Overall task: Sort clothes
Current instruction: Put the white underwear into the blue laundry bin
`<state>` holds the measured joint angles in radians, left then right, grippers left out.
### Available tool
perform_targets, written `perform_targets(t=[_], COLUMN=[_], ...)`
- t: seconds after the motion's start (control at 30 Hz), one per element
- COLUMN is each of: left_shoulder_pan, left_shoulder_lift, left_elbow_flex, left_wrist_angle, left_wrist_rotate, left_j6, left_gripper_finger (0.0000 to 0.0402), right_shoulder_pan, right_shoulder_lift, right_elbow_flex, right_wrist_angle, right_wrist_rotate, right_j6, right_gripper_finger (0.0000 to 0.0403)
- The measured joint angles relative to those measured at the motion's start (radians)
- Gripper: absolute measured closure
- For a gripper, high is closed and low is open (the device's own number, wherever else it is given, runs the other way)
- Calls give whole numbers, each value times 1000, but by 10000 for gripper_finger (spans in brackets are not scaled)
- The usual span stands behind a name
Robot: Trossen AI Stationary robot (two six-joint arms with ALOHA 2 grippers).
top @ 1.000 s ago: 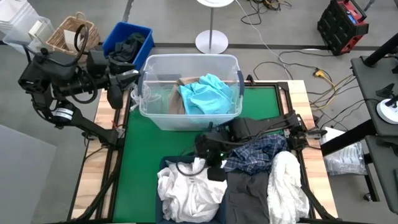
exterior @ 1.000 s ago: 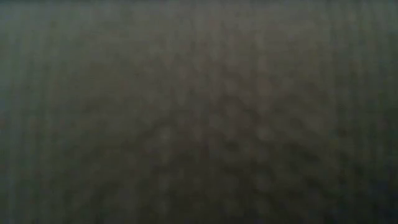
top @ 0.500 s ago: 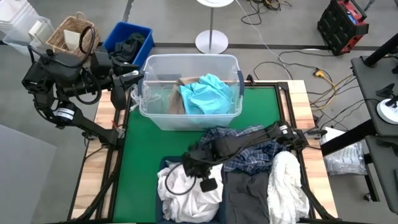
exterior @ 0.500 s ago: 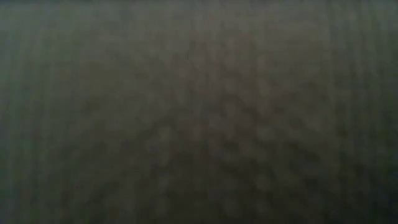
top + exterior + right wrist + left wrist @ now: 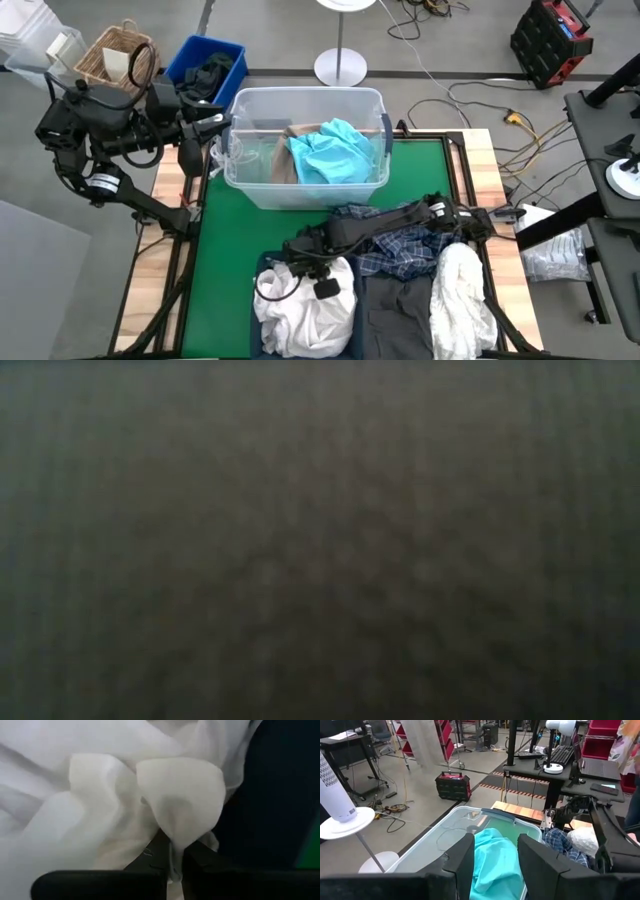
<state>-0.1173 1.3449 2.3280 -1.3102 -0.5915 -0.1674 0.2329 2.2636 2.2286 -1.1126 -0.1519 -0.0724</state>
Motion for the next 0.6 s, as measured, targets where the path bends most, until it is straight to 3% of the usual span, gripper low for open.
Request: perform_targets(t=[0.1,0.4,0.6], left_shoulder_pan=[0,0,0], left_shoulder_lift=[0,6,10], left_elbow_flex=[0,0,0], left_wrist_angle=[-5,-10,-21], left_wrist_rotate=[1,2,2], left_j6=[-3,-1,0], left_gripper_finger=[271,271,271], right_shoulder_pan=[-4,-2,1], right_shoulder_lift=[-8,-111,-198], right_elbow_flex=[4,6,7], right_wrist_angle=[-11,-15,-35], right_wrist_rotate=[-11,58,98], right_j6=[44,75,136], right_gripper_finger=[358,220,184])
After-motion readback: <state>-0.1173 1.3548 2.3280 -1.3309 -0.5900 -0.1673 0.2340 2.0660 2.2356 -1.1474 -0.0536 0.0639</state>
